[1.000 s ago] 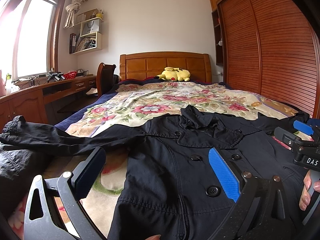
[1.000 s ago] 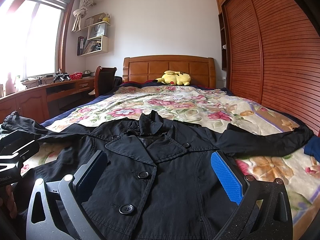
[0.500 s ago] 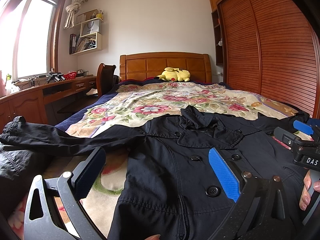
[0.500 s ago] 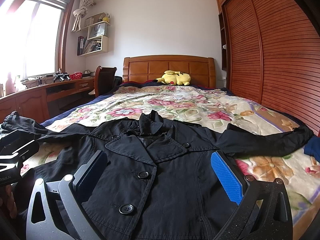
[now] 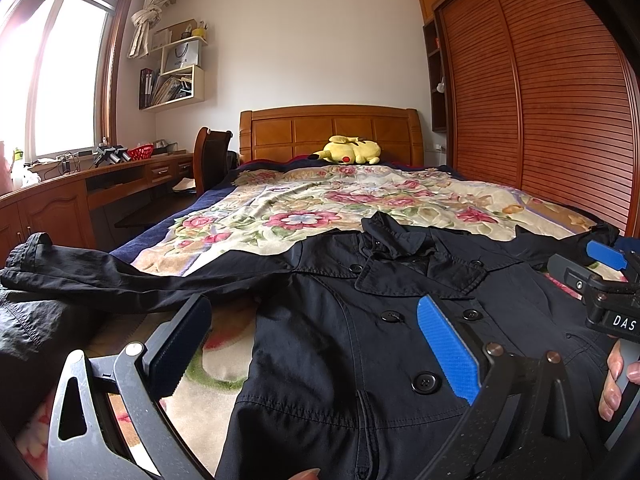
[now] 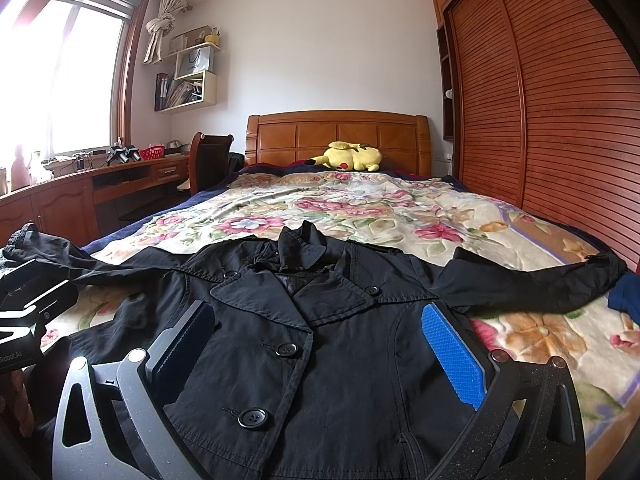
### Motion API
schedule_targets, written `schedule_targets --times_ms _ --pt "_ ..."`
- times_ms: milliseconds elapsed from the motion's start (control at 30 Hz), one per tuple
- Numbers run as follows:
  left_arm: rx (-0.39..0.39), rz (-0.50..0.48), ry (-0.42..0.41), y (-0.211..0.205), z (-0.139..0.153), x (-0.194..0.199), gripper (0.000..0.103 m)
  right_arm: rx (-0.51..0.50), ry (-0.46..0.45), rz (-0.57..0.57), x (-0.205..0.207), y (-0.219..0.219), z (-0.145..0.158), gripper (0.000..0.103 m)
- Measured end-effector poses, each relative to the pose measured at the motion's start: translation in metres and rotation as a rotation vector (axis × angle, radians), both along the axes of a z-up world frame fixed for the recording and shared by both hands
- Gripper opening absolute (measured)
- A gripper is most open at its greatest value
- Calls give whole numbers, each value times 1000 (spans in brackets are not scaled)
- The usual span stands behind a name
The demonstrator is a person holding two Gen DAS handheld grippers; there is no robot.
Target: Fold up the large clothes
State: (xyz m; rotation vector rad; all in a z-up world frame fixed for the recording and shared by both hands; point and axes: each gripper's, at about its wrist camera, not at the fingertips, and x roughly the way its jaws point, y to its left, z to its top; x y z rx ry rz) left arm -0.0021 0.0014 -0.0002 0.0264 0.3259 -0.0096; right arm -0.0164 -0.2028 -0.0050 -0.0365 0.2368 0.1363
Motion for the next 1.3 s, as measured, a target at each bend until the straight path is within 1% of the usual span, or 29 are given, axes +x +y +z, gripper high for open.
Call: schedule_targets --times_ms 600,700,767,867,967,1133,1300 --pt "-5 -6 4 1 1 0 103 -2 4 4 1 1 0 103" --pt "-19 -23 12 6 9 1 103 -7 2 21 -1 3 2 103" --pt "-13 -29 14 8 15 5 103 -12 7 50 -1 8 2 103" --pt "3 -21 24 19 25 8 103 3 27 92 0 14 5 103" --pt "17 -2 34 32 38 8 103 -4 20 120 -6 19 12 103" --pt "37 28 44 56 40 6 103 -3 25 170 -10 29 21 103" --pt "55 38 74 82 42 7 103 -1 47 225 -12 43 27 103"
